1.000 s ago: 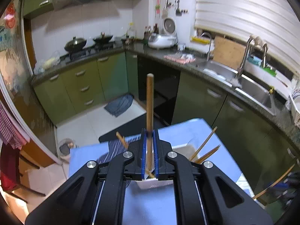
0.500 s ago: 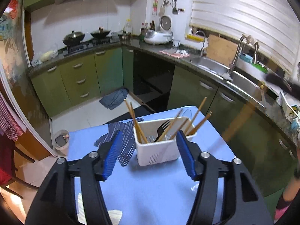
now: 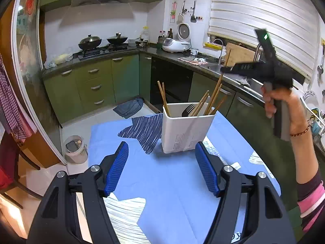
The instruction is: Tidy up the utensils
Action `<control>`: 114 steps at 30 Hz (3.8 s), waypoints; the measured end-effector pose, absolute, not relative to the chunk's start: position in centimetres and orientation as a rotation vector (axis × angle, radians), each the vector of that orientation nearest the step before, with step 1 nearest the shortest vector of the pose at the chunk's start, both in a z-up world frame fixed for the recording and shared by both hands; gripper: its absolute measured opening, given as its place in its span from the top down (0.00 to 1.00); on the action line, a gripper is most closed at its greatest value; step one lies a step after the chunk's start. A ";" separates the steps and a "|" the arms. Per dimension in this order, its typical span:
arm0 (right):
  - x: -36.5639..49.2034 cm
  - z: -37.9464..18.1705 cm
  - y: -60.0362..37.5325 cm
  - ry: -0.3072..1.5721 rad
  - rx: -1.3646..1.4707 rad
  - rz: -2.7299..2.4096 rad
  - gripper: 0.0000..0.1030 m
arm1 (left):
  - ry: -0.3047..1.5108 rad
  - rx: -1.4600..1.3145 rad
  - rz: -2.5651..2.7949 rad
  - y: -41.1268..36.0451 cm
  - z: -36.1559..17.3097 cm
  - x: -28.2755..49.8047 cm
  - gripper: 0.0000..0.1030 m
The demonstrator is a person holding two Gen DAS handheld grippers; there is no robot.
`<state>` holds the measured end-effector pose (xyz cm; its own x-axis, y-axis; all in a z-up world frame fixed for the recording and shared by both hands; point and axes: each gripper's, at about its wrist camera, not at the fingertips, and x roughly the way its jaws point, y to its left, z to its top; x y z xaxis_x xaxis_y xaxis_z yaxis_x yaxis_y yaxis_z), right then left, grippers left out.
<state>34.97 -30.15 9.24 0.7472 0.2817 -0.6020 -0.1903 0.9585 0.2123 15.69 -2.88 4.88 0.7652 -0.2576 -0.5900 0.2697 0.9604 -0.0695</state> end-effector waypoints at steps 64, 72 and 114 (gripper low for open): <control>-4.1 2.0 -33.2 0.329 -0.002 0.089 0.04 | 0.479 -0.068 -0.138 -3.8 0.7 1.8 0.06; -3.9 2.1 -33.1 0.330 -0.002 0.094 0.04 | 0.491 -0.070 -0.139 -3.7 0.6 1.8 0.06; -2.8 1.8 -33.4 0.347 0.016 0.124 0.04 | 0.503 -0.070 -0.144 -3.4 0.4 1.9 0.06</control>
